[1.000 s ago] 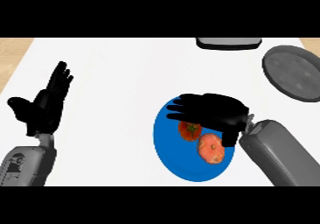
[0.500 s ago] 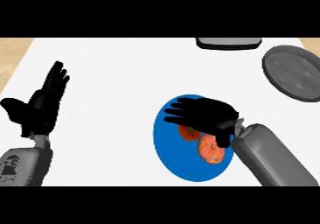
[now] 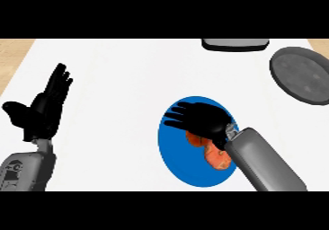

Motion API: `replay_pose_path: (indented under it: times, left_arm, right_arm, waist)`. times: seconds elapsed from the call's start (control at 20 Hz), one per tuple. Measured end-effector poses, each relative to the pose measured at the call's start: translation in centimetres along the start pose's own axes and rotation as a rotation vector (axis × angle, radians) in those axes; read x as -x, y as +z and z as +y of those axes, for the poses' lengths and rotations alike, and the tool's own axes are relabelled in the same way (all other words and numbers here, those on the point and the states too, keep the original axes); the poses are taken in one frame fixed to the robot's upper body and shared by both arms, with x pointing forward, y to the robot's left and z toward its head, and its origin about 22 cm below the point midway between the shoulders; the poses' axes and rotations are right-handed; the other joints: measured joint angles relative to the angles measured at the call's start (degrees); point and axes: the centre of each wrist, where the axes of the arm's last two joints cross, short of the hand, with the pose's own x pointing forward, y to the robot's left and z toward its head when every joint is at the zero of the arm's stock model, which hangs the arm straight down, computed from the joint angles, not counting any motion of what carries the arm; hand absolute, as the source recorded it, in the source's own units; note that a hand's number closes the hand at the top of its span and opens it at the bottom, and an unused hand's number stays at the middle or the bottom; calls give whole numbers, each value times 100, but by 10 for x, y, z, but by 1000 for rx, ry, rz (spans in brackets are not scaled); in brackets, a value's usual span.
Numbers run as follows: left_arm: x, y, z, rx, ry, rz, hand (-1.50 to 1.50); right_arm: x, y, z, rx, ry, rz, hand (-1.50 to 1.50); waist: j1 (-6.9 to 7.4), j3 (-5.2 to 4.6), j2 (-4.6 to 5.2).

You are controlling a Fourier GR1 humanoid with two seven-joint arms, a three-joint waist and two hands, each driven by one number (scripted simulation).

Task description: Pick the tomato from the plate and place it in the pan

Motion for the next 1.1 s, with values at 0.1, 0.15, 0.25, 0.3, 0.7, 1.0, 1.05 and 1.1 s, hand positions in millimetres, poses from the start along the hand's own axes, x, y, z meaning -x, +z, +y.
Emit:
replay_pose_path:
  times: [0.1,0.15,0.25,0.3,0.7,1.0,1.05,1.1]
  left_arm:
    - [1,1,1,4,-2,0,0]
    - [2,-1,2,6,0,0,0]
    - [0,0,2,5,-2,-2,0]
    - [1,0,2,6,0,0,0]
    - [5,3,0,6,-2,-2,0]
    - [2,3,1,-2,-3,0,0]
    - [2,3,2,-9,-1,1,0]
    - [3,4,3,-18,-2,3,0]
  right_arm:
    - [2,-4,7,-17,4,6,-150]
    - [3,-5,7,-24,5,4,-150]
    - [9,-3,8,-34,3,-3,150]
    - [10,-5,8,-45,9,-10,150]
    - [8,-17,15,-45,78,-123,150]
    - [31,-9,22,-15,-110,160,150]
    - [38,-4,25,-7,-176,254,150]
    - [46,3,28,-1,-241,351,150]
  waist:
    - [3,-10,-10]
    - [0,-12,-12]
    - [0,-14,-16]
    - [1,-18,-21]
    - [4,-38,-44]
    - [-59,-38,-34]
    - [-113,-38,-29]
    - [-173,-38,-28]
